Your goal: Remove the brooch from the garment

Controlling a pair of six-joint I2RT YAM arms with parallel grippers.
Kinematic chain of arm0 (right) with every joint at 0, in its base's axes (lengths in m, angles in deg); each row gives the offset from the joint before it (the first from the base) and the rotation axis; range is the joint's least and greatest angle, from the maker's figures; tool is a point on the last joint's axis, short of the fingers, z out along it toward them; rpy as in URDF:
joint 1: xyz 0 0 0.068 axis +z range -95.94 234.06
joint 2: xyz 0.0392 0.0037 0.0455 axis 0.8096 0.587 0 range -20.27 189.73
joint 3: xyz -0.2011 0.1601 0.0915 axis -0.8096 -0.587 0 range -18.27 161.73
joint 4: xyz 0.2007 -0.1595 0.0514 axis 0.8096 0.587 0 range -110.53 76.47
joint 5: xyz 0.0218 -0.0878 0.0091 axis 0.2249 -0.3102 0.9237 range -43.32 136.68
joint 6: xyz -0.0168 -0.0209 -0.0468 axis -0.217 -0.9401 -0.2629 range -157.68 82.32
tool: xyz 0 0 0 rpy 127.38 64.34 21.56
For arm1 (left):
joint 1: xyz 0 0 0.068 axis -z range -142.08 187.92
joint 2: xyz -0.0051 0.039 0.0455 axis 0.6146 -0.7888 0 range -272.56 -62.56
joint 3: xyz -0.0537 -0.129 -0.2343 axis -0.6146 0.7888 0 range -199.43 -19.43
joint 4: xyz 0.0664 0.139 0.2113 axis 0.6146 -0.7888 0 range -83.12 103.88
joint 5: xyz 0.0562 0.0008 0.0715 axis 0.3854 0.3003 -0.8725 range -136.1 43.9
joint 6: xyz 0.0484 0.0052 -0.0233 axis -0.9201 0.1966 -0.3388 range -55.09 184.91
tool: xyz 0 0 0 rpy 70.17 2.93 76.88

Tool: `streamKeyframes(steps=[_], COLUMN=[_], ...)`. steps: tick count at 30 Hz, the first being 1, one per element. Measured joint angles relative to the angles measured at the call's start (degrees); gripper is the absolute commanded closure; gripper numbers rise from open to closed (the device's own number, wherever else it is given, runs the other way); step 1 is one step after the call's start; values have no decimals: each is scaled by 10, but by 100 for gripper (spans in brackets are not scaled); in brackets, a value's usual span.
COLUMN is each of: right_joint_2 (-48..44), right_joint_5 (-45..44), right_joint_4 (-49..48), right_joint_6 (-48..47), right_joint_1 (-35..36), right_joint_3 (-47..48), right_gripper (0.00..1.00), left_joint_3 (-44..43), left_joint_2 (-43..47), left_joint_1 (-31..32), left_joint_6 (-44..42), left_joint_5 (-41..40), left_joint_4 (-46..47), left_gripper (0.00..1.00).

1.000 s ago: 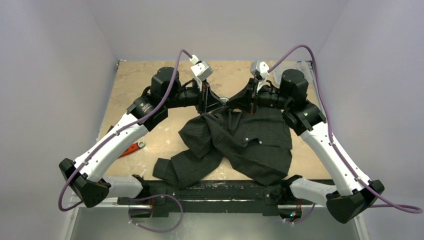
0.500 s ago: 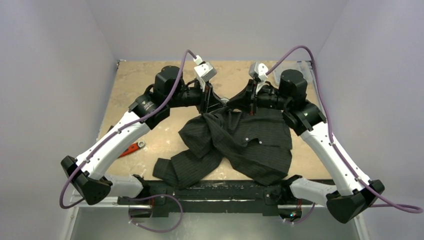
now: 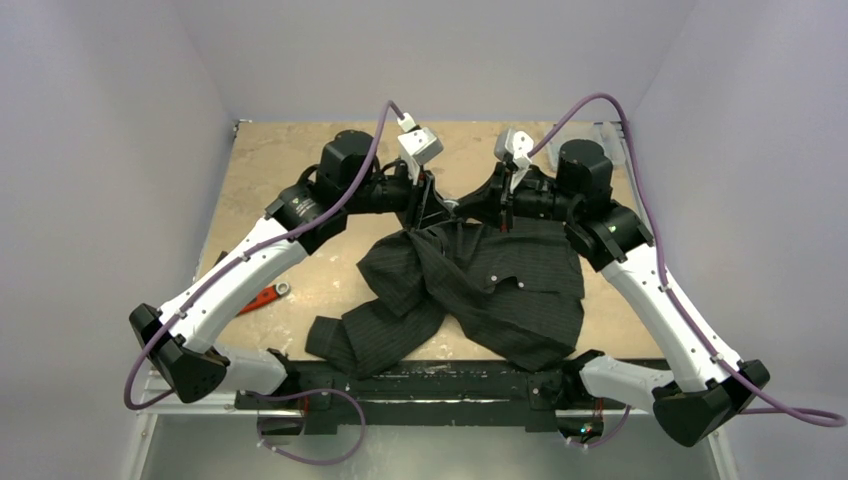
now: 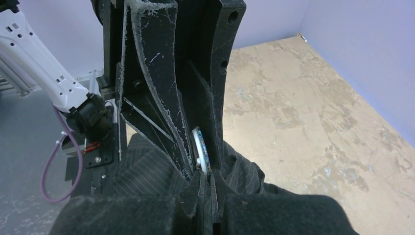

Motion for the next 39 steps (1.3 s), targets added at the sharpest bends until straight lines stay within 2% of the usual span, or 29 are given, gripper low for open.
streamKeyframes(steps=[5, 14, 18, 22, 29, 34, 37, 39], right_joint_2=[0, 0, 0, 0, 3, 12, 12, 12], right_joint_5=[0, 42, 56, 75, 98, 101, 102, 102], right_joint_4=[3, -30, -42, -41, -37, -32, -28, -27], right_joint_6=[-6, 38, 45, 49, 52, 52, 53, 54], right_joint_1=[2, 3, 2, 1, 2, 2, 2, 1], right_joint_3=[0, 0, 0, 0, 0, 1, 1, 2], right_gripper=[100, 100, 100, 100, 100, 100, 100, 99], left_joint_3=[4, 82, 88, 89, 90, 90, 90, 90], left_joint_2=[3, 64, 76, 85, 96, 93, 89, 87], left_joint_1=[1, -12, -45, -75, -82, -80, -79, -78], left_joint_6=[0, -3, -21, -59, -104, -100, -89, -83], left_joint_5=[-1, 30, 83, 132, 195, 210, 212, 213], left_joint_4=[2, 84, 97, 97, 96, 97, 97, 98], left_gripper=[74, 71, 56, 54, 62, 82, 100, 100])
